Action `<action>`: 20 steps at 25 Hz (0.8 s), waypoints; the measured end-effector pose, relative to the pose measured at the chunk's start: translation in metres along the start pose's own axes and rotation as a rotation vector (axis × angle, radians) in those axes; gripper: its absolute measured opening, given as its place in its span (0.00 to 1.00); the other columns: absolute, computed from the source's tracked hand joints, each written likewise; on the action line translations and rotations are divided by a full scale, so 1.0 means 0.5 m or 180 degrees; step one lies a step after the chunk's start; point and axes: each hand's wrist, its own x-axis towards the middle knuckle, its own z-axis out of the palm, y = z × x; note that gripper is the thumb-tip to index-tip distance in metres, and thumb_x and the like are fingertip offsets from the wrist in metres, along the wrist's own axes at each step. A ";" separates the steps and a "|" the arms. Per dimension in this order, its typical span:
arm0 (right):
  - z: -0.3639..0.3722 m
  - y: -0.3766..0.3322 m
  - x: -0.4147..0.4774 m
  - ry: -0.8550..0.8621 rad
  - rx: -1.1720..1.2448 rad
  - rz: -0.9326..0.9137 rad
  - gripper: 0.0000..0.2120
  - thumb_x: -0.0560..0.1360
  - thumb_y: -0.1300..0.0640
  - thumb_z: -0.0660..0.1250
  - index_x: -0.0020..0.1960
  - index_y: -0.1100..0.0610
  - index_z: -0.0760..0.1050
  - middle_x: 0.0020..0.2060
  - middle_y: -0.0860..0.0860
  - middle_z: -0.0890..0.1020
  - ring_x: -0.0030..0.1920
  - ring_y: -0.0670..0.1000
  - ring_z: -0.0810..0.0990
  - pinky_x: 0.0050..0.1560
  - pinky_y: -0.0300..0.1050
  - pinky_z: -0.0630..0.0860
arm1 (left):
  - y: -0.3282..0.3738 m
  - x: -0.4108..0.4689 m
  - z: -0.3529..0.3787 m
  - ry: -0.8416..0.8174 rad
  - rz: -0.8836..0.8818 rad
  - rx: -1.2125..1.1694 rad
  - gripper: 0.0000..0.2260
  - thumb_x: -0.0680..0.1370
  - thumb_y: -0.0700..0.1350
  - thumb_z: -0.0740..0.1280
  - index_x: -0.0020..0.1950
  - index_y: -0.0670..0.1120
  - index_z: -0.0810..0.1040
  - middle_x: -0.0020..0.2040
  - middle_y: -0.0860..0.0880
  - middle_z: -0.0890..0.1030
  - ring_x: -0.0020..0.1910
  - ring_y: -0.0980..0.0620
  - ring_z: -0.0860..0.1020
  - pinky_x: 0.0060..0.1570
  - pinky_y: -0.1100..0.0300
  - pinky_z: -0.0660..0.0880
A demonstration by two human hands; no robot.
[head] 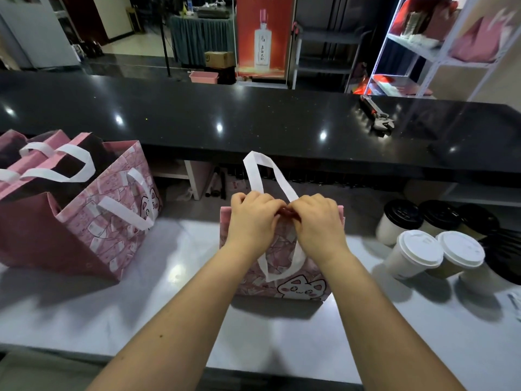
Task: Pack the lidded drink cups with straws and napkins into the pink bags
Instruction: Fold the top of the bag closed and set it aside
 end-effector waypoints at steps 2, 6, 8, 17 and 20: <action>0.009 -0.004 -0.006 0.0123 -0.0061 0.0021 0.05 0.69 0.64 0.68 0.39 0.54 0.78 0.33 0.49 0.78 0.37 0.55 0.74 0.41 0.49 0.68 | 0.002 -0.005 0.007 0.0037 -0.0023 0.0118 0.05 0.72 0.44 0.67 0.44 0.53 0.81 0.39 0.54 0.81 0.43 0.49 0.77 0.47 0.53 0.59; 0.010 0.005 -0.011 0.0176 0.0048 0.0004 0.06 0.67 0.65 0.64 0.37 0.55 0.77 0.32 0.49 0.76 0.36 0.54 0.73 0.42 0.45 0.62 | -0.009 -0.011 0.009 0.0067 0.0012 0.0345 0.07 0.73 0.46 0.61 0.41 0.51 0.79 0.37 0.54 0.79 0.39 0.48 0.76 0.46 0.53 0.60; 0.001 0.020 -0.015 0.0115 0.0111 0.0032 0.06 0.67 0.64 0.65 0.37 0.55 0.77 0.33 0.48 0.77 0.37 0.54 0.73 0.42 0.44 0.60 | -0.027 -0.024 0.007 0.0091 0.0039 0.0362 0.03 0.73 0.46 0.65 0.42 0.51 0.79 0.37 0.54 0.79 0.40 0.48 0.76 0.48 0.52 0.60; -0.036 0.040 0.008 -0.0415 -0.0140 0.0296 0.09 0.71 0.66 0.65 0.42 0.52 0.78 0.39 0.46 0.80 0.45 0.53 0.76 0.48 0.44 0.55 | -0.044 -0.007 -0.028 -0.0318 -0.0276 0.0171 0.03 0.77 0.50 0.67 0.45 0.53 0.79 0.41 0.56 0.81 0.46 0.51 0.76 0.52 0.54 0.56; -0.050 0.055 -0.003 -0.0566 0.0001 0.0538 0.06 0.74 0.61 0.66 0.44 0.52 0.78 0.41 0.45 0.80 0.48 0.52 0.74 0.52 0.46 0.59 | -0.074 -0.017 -0.051 -0.0335 -0.0446 0.0205 0.07 0.76 0.54 0.68 0.43 0.53 0.80 0.39 0.56 0.80 0.44 0.53 0.76 0.51 0.54 0.57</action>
